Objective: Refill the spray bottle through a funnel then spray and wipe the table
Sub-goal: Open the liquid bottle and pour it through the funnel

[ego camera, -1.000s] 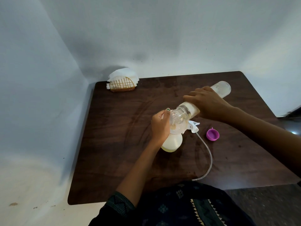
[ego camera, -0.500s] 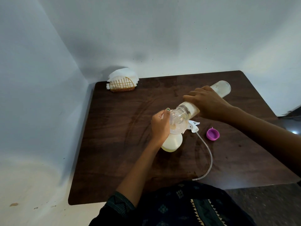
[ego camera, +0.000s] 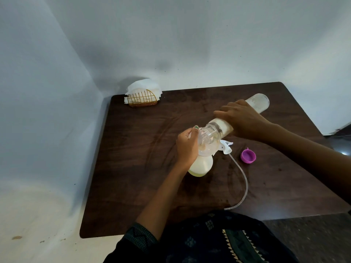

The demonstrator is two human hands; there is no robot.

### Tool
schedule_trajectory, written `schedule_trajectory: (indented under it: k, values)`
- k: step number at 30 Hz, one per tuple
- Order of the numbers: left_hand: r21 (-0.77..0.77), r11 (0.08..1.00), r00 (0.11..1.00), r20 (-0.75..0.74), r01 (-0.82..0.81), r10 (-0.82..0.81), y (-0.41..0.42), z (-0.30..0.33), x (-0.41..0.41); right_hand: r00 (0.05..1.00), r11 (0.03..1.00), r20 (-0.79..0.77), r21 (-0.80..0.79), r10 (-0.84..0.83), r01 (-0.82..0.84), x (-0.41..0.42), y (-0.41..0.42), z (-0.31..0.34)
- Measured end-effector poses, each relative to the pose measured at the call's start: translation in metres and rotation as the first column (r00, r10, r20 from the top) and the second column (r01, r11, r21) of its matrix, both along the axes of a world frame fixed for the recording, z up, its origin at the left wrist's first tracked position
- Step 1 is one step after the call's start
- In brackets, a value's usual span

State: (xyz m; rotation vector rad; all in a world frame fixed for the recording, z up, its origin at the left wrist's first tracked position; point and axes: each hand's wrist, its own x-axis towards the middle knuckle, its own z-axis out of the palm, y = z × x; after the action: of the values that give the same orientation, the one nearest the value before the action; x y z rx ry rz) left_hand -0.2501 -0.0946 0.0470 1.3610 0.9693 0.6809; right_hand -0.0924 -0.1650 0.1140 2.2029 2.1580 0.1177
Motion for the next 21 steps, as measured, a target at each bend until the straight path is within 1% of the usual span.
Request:
schedule_trajectory:
  k: [13, 21]
  values:
    - [0.003, 1.0, 1.0, -0.018, 0.003, -0.003, 0.0011, -0.0026, 0.0005, 1.0, 1.0, 0.02, 0.013, 0.015, -0.015, 0.0015, 0.0008, -0.0019]
    - [0.004, 1.0, 1.0, -0.002, 0.012, -0.012, 0.0015, -0.0024, 0.0007, 1.0, 1.0, 0.023, 0.004, 0.016, -0.016, 0.002, 0.0009, 0.0]
